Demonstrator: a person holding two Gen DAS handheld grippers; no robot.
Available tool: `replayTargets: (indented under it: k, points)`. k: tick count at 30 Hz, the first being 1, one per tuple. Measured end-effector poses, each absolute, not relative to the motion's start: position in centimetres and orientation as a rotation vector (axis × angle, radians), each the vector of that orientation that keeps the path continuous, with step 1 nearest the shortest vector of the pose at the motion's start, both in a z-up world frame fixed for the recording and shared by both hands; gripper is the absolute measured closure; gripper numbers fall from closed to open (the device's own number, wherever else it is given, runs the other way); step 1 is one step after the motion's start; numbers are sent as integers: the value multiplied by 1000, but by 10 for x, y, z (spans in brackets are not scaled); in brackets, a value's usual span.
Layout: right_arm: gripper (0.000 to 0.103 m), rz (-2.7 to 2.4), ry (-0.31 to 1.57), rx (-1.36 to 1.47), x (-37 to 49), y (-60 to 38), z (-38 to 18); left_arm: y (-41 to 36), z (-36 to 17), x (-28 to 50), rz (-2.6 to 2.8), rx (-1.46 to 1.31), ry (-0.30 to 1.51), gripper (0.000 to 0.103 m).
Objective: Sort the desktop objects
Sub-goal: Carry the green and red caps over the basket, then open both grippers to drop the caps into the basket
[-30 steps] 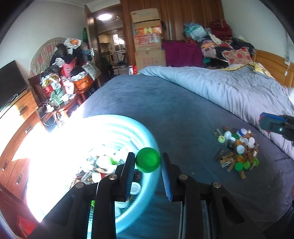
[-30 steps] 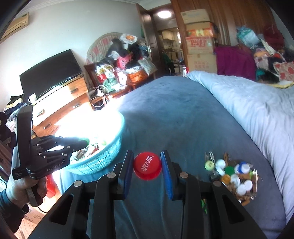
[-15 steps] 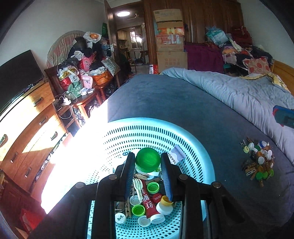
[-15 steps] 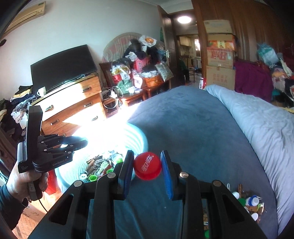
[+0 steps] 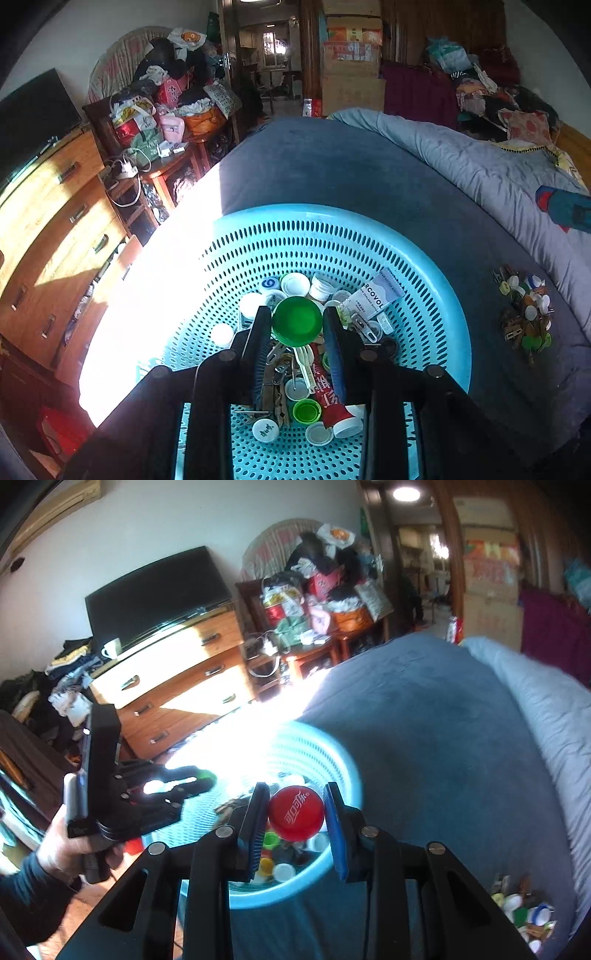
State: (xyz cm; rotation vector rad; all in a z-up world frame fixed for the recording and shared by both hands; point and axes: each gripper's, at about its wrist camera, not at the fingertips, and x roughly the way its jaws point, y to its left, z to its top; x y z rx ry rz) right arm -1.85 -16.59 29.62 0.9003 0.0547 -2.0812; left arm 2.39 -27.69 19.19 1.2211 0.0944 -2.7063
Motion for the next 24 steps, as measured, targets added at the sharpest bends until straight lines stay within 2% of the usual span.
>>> replayTargets:
  k: [16, 24]
  points:
    - [73, -1979, 76, 983, -36, -206, 275, -289, 180, 15, -2681, 1258, 177, 73]
    - [72, -1967, 78, 981, -45, -218, 280, -304, 191, 3, -2695, 1244, 218, 73]
